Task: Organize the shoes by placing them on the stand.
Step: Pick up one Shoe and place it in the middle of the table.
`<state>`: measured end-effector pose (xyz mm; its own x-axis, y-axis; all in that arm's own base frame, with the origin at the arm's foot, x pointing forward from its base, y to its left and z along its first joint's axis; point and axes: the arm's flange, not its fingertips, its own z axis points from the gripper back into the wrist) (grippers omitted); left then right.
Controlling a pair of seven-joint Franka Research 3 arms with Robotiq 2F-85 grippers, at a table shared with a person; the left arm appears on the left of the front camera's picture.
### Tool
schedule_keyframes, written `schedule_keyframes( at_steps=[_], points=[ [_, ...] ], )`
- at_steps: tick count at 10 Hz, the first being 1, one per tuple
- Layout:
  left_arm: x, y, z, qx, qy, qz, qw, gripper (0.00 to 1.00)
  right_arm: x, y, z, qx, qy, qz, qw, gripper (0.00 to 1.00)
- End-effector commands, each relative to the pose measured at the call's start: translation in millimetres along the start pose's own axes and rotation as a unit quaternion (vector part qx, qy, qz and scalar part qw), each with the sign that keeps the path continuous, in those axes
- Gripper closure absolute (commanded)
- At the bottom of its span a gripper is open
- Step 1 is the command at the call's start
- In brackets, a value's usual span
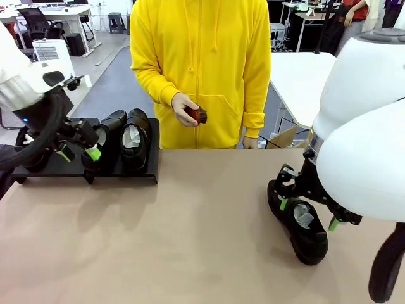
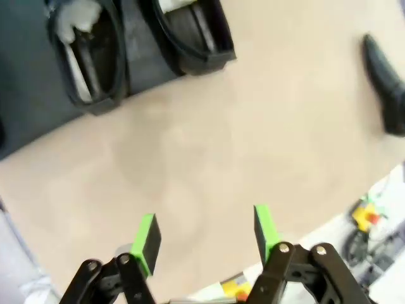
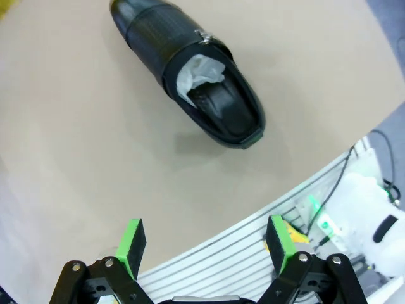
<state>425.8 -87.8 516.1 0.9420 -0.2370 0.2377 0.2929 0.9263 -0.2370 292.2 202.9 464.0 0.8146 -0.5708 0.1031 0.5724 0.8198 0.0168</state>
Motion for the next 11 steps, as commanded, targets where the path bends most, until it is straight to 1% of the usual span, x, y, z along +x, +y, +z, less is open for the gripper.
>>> schedule_keyframes(
  at_steps=[1,2,3,4,5,7,8,9,10,11],
  points=[
    [6,16,20,0.005,-0.001,0.01,1.0,0.23,10,-10,-25,-0.006,0.039,0.034,0.999,0.0],
    [8,19,19,0.011,-0.01,0.017,1.0,0.23,17,-13,-45,0.0,0.055,0.041,0.998,0.0],
    [0,8,9,-0.001,0.009,0.005,1.0,0.23,22,-15,-56,0.014,0.063,0.054,0.996,0.0],
    [0,8,9,-0.001,0.009,0.005,1.0,0.23,32,-14,-72,0.04,0.069,0.056,0.995,0.0],
    [0,8,9,-0.001,0.009,0.005,1.0,0.23,15,-10,-41,-0.011,0.046,0.036,0.998,0.0],
    [0,8,9,-0.001,0.009,0.005,1.0,0.23,15,-10,-41,-0.011,0.046,0.036,0.998,0.0],
    [0,8,9,-0.001,0.009,0.005,1.0,0.23,23,-6,-52,-0.002,0.054,0.044,0.998,0.0],
    [0,8,9,-0.001,0.009,0.005,1.0,0.23,23,4,-49,-0.036,0.033,0.101,0.994,0.0],
    [0,8,9,-0.001,0.009,0.005,1.0,0.23,25,13,-50,-0.058,0.019,0.14,0.988,0.0],
    [0,8,9,-0.001,0.009,0.005,1.0,0.23,28,20,-56,-0.059,0.022,0.21,0.976,0.0]
  ],
)
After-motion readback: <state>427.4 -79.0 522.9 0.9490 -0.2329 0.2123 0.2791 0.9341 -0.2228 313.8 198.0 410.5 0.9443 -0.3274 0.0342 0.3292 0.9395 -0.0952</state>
